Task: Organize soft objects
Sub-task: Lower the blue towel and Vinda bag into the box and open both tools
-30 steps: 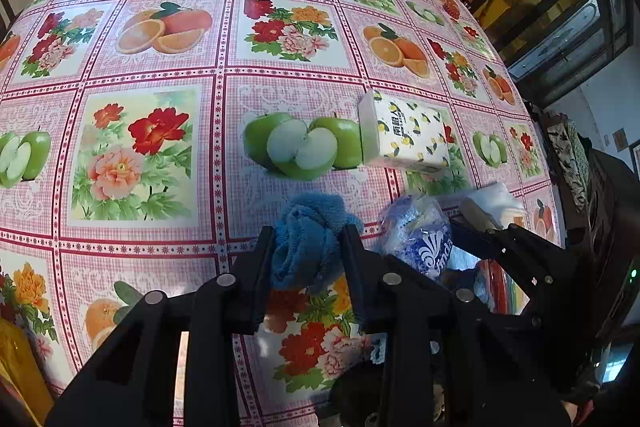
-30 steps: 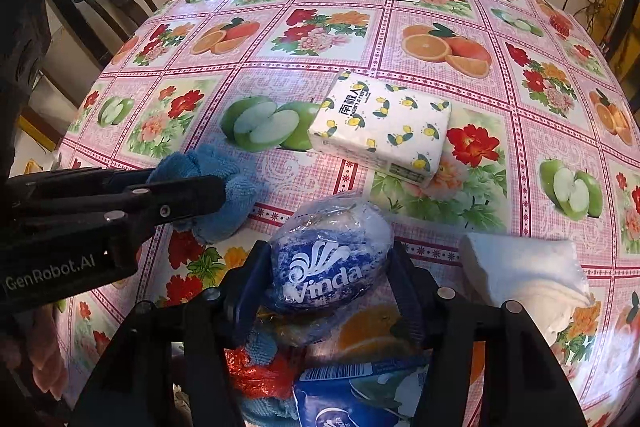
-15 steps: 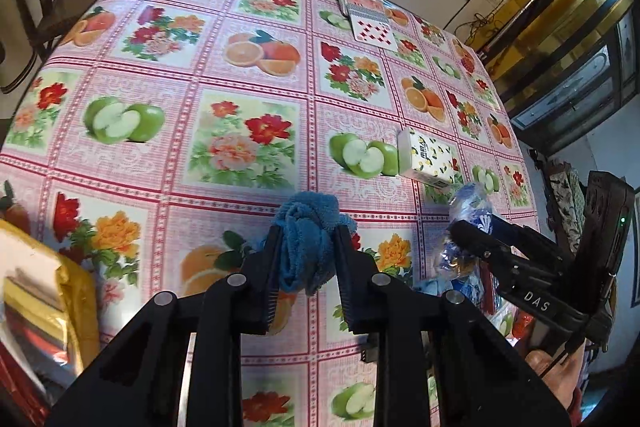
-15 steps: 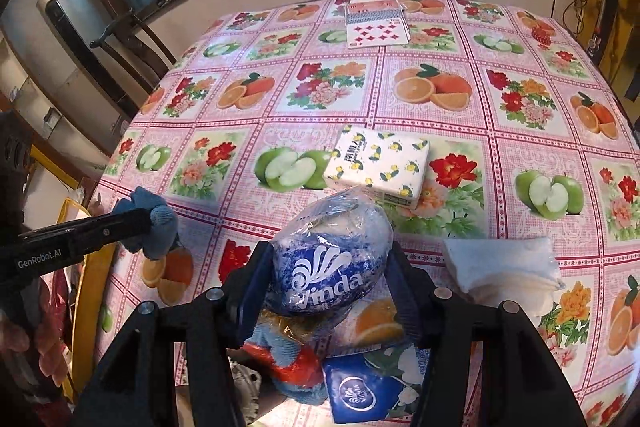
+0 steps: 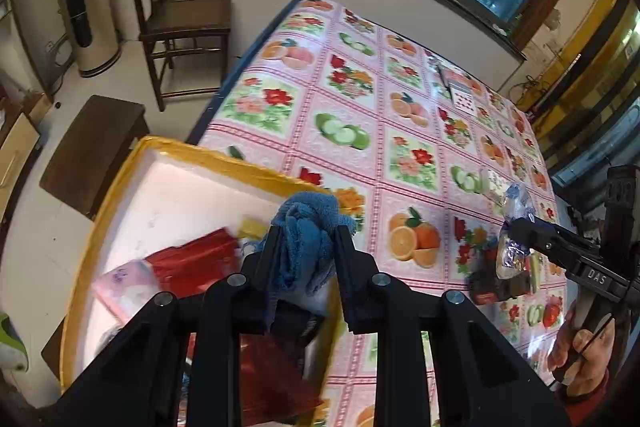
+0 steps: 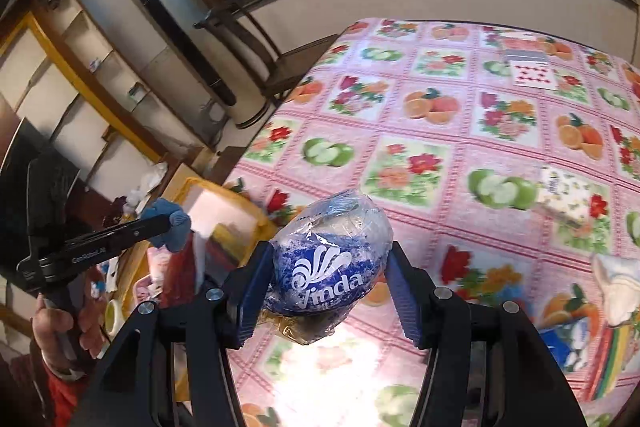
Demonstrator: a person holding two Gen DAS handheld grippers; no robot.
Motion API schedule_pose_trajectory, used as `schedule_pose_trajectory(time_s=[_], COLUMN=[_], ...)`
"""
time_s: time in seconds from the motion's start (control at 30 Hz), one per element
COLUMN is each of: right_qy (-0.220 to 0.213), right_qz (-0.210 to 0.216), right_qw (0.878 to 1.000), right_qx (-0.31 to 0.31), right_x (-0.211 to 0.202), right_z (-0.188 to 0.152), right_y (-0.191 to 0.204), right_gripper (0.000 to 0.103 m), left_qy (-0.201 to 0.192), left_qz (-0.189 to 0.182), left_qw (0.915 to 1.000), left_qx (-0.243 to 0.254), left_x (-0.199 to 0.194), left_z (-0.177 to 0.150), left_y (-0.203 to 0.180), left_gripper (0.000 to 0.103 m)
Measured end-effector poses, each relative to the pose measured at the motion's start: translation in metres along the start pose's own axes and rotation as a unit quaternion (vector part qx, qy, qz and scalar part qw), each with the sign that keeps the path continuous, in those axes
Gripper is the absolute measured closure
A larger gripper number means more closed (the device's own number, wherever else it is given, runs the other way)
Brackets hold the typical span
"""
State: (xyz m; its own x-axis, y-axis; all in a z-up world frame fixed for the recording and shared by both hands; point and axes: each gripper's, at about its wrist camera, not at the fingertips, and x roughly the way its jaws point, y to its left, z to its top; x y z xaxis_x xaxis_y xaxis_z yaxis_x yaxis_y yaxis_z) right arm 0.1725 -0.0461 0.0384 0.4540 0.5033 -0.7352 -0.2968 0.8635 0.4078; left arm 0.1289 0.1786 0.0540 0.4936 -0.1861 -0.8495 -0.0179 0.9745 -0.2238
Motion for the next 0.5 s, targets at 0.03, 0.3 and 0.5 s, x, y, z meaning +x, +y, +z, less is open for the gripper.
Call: schedule_pose_trajectory(time_s=[0.03, 0.3, 0.5], right_qy=[0.006, 0.074, 0.089], right_qz=[0.010, 0.049, 0.036], right_qw=[1.000, 0.995, 0.993], right_qx=[-0.005, -0.043, -0.068], right_x=[0.010, 0.118, 0.145], right_z=[0.000, -0.013, -0.028], right_y=[0.014, 0.104, 0.122], right_gripper=[0.045, 0.045, 0.039], left_qy=[-0.002, 0.001, 0.003], left_qz=[0.012, 0.065, 0.057], left_qw=[0.9999, 0.9953, 0.9940], left_qx=[-0.009, -0.072, -0.093], left_x=[-0.001, 0.016, 0.022], left_z=[-0.002, -0.021, -0.033], left_y=[0.011, 0.080, 0.100], left_gripper=[0.081, 0.080, 0.069])
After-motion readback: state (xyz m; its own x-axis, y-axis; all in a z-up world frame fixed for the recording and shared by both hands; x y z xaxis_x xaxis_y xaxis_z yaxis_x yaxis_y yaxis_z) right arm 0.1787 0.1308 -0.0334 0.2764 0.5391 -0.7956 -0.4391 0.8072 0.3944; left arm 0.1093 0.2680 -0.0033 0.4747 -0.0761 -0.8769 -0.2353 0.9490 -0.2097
